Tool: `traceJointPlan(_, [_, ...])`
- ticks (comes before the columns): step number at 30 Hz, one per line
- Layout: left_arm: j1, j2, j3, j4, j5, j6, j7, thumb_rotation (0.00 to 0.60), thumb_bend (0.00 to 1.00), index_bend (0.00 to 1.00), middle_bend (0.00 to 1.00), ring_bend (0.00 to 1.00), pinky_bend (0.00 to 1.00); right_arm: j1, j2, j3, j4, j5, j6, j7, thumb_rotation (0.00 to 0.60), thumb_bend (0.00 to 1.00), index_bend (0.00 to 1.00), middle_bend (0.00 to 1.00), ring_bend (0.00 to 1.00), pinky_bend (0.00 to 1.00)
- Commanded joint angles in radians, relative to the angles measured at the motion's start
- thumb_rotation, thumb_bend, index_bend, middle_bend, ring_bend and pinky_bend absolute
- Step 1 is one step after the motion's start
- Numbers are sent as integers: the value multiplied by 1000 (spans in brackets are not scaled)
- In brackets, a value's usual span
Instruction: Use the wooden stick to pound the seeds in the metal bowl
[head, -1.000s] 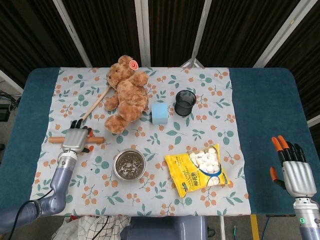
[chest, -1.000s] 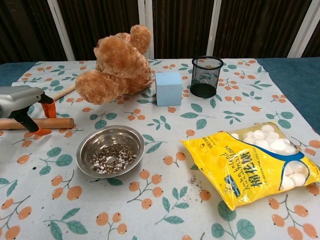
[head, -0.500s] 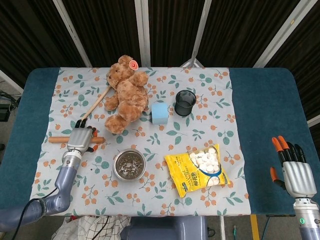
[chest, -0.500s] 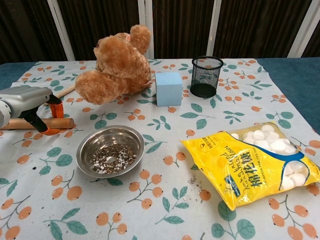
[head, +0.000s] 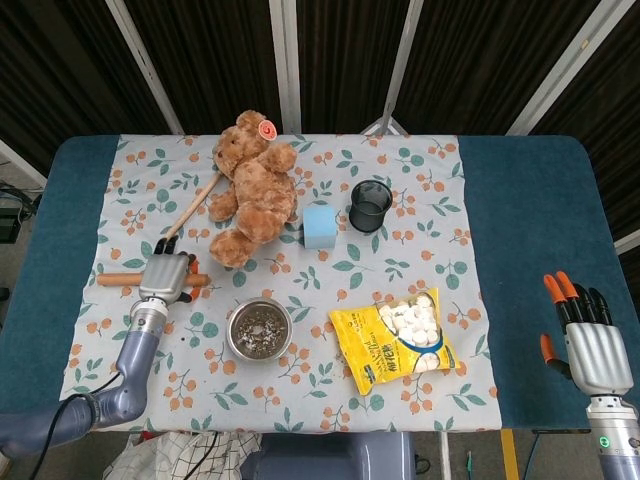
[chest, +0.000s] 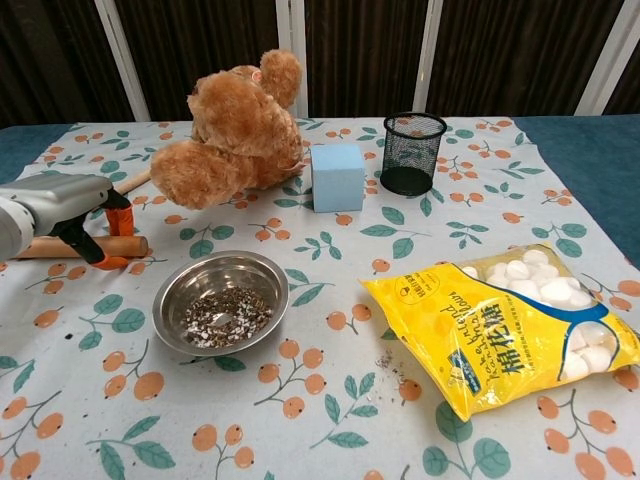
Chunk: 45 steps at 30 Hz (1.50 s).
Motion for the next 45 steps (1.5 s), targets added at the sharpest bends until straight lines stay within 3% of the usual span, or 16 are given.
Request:
traceJointPlan(1, [-3, -2, 0, 1, 0, 1, -1, 600, 388, 463, 387, 31, 0, 0, 0, -1, 0, 0, 0, 0, 600, 507, 0, 0, 0, 0])
traceJointPlan(8, [-7, -7, 3, 2, -2, 5, -7, 600, 427, 479, 419, 32, 0, 0, 0, 0, 0, 0, 0, 0, 600, 507, 0, 0, 0, 0])
traceJointPlan(17, [-6, -11, 12, 6, 2, 17, -12, 600, 551, 549, 539, 81, 0, 0, 0, 0, -1, 1, 0, 0, 600, 507, 0, 0, 0, 0])
traceJointPlan(26, [3, 2, 5, -8, 40, 48, -52, 600, 657, 571, 564, 92, 0, 1, 1, 1, -3, 4, 0, -2, 600, 507, 0, 0, 0, 0])
traceJointPlan(33, [19, 37, -3, -55, 92, 77, -112, 600, 759, 591, 582, 108, 0, 0, 0, 1, -3, 4, 2, -2, 600, 507, 0, 0, 0, 0])
traceJointPlan(45, [80, 85, -5, -143, 240, 170, -293, 600, 840, 623, 618, 141, 31, 0, -1, 2, -5, 6, 3, -5, 600, 507, 0, 0, 0, 0])
